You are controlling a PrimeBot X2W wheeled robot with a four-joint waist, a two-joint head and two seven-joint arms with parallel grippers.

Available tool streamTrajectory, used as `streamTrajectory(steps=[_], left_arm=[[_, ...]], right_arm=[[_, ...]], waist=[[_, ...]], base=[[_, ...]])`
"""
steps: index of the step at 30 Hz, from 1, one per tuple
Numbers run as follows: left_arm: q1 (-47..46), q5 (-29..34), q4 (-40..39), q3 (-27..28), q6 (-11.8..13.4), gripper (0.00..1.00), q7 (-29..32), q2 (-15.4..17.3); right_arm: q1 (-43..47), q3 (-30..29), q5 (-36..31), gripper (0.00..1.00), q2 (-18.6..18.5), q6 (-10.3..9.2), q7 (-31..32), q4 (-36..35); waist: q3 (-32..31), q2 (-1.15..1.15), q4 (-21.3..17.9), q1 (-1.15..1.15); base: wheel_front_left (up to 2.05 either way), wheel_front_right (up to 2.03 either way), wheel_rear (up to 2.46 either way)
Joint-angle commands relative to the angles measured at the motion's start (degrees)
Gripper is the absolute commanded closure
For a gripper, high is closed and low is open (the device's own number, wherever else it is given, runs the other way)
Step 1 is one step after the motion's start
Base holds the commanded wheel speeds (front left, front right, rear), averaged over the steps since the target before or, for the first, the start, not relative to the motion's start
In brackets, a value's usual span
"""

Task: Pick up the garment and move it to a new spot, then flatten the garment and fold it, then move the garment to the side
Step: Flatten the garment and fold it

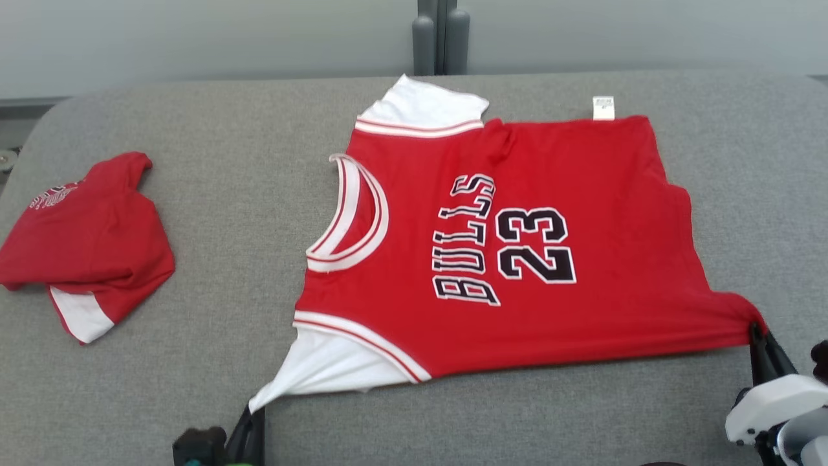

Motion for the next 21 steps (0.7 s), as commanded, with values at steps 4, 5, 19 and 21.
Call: streamTrajectory(steps=[4, 5, 19, 21], left_arm=[[6.8, 0.4, 0.3, 0.0, -0.6, 1.0, 0.0, 0.5], [7.6, 0.6, 0.3, -0.2, -0.7, 1.0, 0.0, 0.4], [13.2, -0.3, -2.3, -0.9, -0.4, 1.0, 0.0, 0.4], [13.1, -0.2, -4.0, -1.1, -0.7, 1.0, 0.0, 0.3]], right_arm=[[5.0, -1.0, -0.5, 1.0, 1.1, -0.47, -0.2, 0.5], [5.9, -0.9, -0.6, 1.0, 1.4, -0.43, -0.2, 0.4], [13.7, -2.4, -1.3, 1.0, 2.8, -0.42, -0.2, -2.9], [13.2, -2.1, -0.8, 1.0, 2.9, -0.42, -0.2, -3.6]], waist=[[-8.2, 0.0, -0.7, 0.01], [-8.5, 0.0, -0.5, 0.01], [-9.6, 0.0, 1.6, 0.01], [-9.2, 0.0, 1.7, 0.01]], base=[[0.0, 0.0, 0.0], [0.0, 0.0, 0.0], [0.0, 0.0, 0.0], [0.0, 0.0, 0.0]])
